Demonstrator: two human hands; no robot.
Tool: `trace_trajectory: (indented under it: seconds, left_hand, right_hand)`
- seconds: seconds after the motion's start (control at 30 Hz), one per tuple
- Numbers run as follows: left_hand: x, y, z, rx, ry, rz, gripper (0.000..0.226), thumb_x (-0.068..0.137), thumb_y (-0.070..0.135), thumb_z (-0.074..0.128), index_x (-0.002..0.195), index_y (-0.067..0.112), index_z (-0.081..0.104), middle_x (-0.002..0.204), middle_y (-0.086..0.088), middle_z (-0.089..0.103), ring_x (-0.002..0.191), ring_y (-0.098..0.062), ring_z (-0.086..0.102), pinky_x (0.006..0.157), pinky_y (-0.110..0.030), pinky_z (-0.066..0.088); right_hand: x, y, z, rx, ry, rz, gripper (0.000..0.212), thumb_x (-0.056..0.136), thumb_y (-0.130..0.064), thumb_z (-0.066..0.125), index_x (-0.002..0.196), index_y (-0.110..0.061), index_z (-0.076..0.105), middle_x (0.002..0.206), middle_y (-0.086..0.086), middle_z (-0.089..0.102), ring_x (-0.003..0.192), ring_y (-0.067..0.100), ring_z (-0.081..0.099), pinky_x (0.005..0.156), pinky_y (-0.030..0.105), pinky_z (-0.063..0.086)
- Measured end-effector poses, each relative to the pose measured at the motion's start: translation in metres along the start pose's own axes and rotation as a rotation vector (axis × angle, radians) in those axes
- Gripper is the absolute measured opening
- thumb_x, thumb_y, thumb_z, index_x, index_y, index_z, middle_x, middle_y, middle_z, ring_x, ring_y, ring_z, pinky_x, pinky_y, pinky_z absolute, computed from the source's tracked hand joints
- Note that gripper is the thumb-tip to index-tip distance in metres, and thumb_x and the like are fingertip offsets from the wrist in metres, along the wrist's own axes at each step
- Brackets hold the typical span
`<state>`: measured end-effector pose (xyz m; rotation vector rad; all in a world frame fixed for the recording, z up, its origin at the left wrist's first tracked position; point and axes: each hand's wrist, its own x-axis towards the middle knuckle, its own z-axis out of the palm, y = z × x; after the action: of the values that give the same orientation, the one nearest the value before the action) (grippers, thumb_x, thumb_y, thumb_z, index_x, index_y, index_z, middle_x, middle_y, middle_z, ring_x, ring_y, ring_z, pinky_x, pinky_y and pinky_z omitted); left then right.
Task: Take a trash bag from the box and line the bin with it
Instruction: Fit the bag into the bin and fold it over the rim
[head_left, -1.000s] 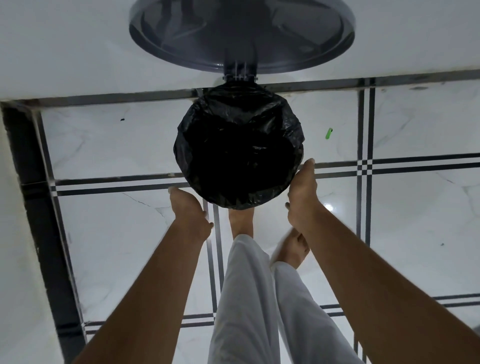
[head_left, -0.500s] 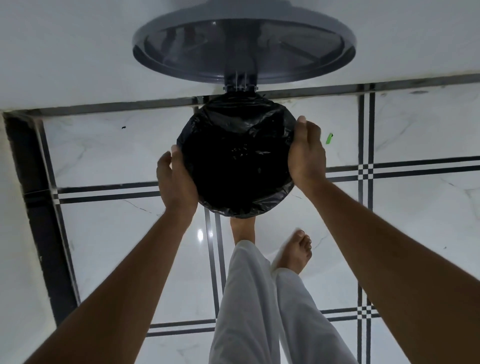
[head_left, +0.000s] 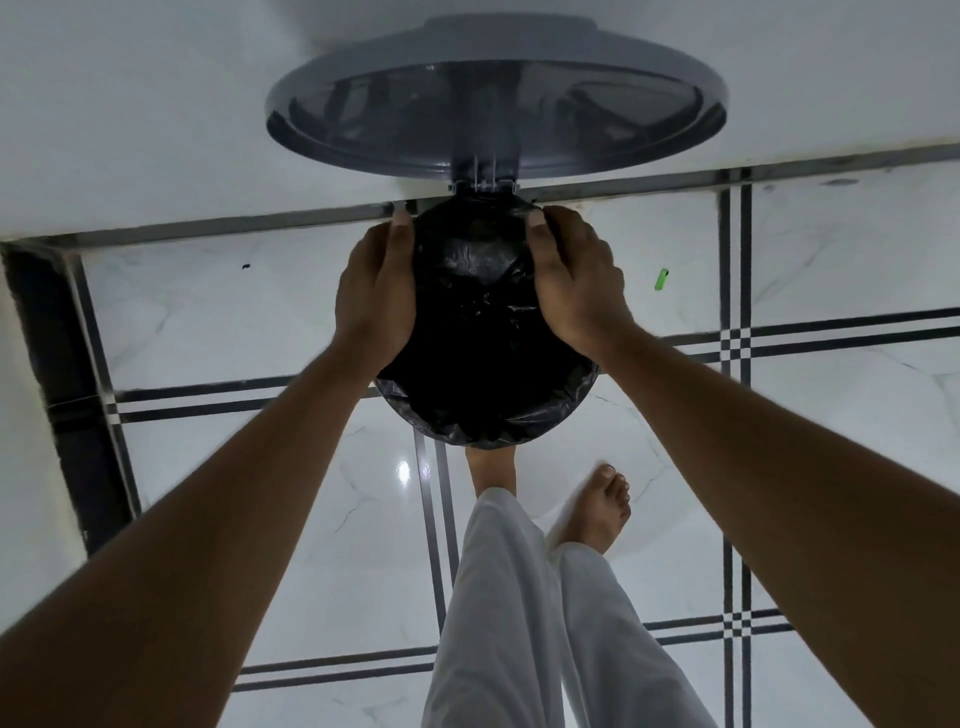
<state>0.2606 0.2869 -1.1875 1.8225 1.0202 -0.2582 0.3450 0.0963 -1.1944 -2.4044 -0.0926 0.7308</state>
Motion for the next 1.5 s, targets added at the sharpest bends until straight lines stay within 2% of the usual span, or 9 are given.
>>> trace_trajectory:
  seconds: [0.13,0.27,0.43,0.7,0.93,1.07,1.13,1.23,1.5]
  left_hand:
    - [0.027,0.008,0.003,0.053,-0.046,-0.127,0.046,0.112,0.044,0.035,0.132,0.022,0.071,0.138,-0.007,0.071,0.129,-0.031,0.061,0.104,-0.039,0.043]
    - [0.033,0.016,0.0,0.048,0.001,-0.073,0.043,0.102,0.038,0.041,0.12,0.014,0.072,0.124,-0.009,0.074,0.117,-0.033,0.064,0.095,-0.04,0.048]
    - [0.042,0.02,0.005,0.004,-0.128,-0.044,0.044,0.085,0.058,0.047,0.112,0.04,0.077,0.126,-0.001,0.077,0.125,-0.032,0.067,0.116,-0.052,0.046]
    - [0.07,0.028,0.01,0.491,-0.3,-0.037,0.045,0.103,0.04,0.037,0.131,0.019,0.066,0.141,-0.022,0.066,0.127,-0.043,0.062,0.111,-0.051,0.048]
    - [0.004,0.044,-0.003,0.428,-0.027,0.111,0.042,0.108,0.037,0.045,0.143,0.022,0.063,0.147,-0.009,0.064,0.135,-0.034,0.058,0.111,-0.048,0.046]
    - [-0.051,0.043,-0.007,0.221,-0.033,0.183,0.033,0.11,0.031,0.049,0.135,0.021,0.068,0.131,0.002,0.071,0.112,-0.011,0.065,0.092,-0.02,0.046]
    - [-0.077,0.047,-0.008,0.095,-0.049,0.123,0.03,0.112,0.028,0.052,0.134,0.019,0.069,0.12,0.012,0.07,0.096,0.012,0.061,0.082,0.002,0.038]
    - [-0.113,0.057,-0.012,-0.054,-0.03,0.055,0.027,0.111,0.023,0.056,0.132,0.019,0.071,0.109,0.022,0.07,0.091,0.026,0.059,0.083,0.005,0.041]
    - [-0.166,0.125,-0.045,-0.035,0.349,0.5,0.018,0.108,0.02,0.064,0.119,0.009,0.072,0.112,0.003,0.071,0.101,-0.003,0.067,0.087,-0.014,0.05]
  right_hand:
    - [0.017,-0.007,0.001,-0.046,-0.1,0.188,0.057,0.116,-0.057,0.023,0.164,-0.033,0.043,0.168,0.013,0.044,0.153,0.04,0.039,0.118,0.059,0.03]
    - [0.019,-0.009,0.0,0.006,0.047,0.165,0.046,0.114,-0.047,0.037,0.152,-0.028,0.056,0.159,0.012,0.052,0.145,0.037,0.045,0.109,0.05,0.035]
    - [0.014,-0.004,0.005,-0.057,-0.014,0.156,0.046,0.115,-0.047,0.035,0.155,-0.036,0.055,0.173,0.013,0.037,0.158,0.037,0.03,0.123,0.057,0.027]
    - [0.029,-0.008,-0.003,-0.071,-0.116,0.238,0.057,0.113,-0.047,0.03,0.168,-0.037,0.041,0.182,0.006,0.025,0.162,0.036,0.022,0.128,0.061,0.02]
    - [-0.019,-0.006,-0.01,-0.119,0.167,0.107,0.047,0.108,-0.045,0.059,0.14,-0.012,0.063,0.14,0.014,0.059,0.134,0.037,0.049,0.103,0.044,0.042]
    - [-0.061,-0.019,-0.022,0.189,0.136,0.119,0.028,0.109,-0.038,0.064,0.125,-0.016,0.071,0.104,-0.01,0.067,0.112,0.022,0.066,0.089,0.029,0.046]
    - [-0.08,-0.027,-0.026,0.318,0.104,0.166,0.022,0.11,-0.035,0.064,0.121,-0.018,0.074,0.104,-0.012,0.074,0.104,0.013,0.071,0.092,0.027,0.055]
    - [-0.106,-0.042,-0.042,0.423,0.121,0.191,0.018,0.109,-0.032,0.066,0.12,-0.022,0.077,0.109,-0.014,0.078,0.103,0.005,0.073,0.1,0.032,0.059]
    - [-0.14,-0.092,-0.105,0.591,0.319,0.056,0.042,0.109,-0.05,0.062,0.141,-0.022,0.062,0.131,-0.011,0.066,0.114,-0.001,0.065,0.098,0.019,0.056]
